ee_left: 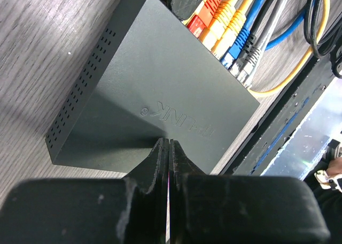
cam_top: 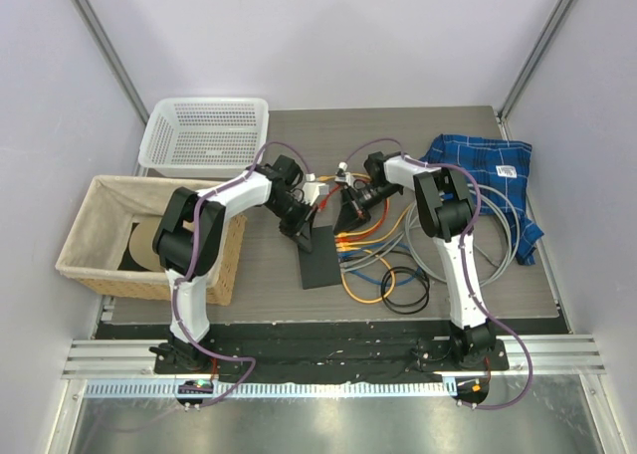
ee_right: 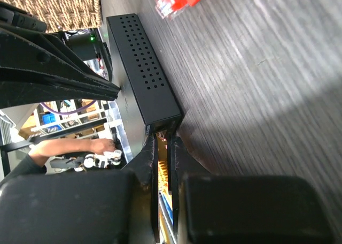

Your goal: Pull the plug from the switch port

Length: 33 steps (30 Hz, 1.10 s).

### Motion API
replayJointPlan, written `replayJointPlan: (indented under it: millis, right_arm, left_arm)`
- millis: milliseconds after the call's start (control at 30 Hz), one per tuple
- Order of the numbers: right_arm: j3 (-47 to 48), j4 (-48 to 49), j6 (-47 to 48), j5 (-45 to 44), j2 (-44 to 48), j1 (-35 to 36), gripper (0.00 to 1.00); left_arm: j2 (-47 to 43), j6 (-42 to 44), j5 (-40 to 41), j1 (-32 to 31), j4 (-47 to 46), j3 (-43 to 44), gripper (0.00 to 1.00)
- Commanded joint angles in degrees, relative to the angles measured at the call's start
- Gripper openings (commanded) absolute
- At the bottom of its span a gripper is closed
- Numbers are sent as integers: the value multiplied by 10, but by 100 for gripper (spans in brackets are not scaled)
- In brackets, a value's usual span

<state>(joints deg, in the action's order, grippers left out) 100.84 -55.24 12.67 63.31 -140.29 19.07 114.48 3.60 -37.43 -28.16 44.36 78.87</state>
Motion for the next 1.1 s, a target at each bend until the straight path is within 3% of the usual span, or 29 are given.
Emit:
replayJointPlan:
  millis: [0,133,267,433,633,833,1067]
  right_arm:
    - [-43,63,55,-180,-3,3,1]
    - [-16,64,46,-182,-12,3,2]
    - [30,-3,81,-187,-43,3,1]
    - [28,-21,104,-201,-38,3,1]
    - [13,4,74,-198,-29,4,2]
    - [-75,119,-5,-192,22,7,1]
    - [-7,41,52,-185,-11,11,2]
  left_arm:
    - [60,55,177,-14,-32,-46,0]
    - [62,59,181,-20,-31,-45,0]
    - [62,62,186,-26,-30,-45,0]
    - [62,65,198,-33,-32,-47,0]
    - [58,65,202,-37,-32,-50,0]
    - [63,67,201,-37,-30,-45,0]
    - [70,63,205,-38,-27,-39,0]
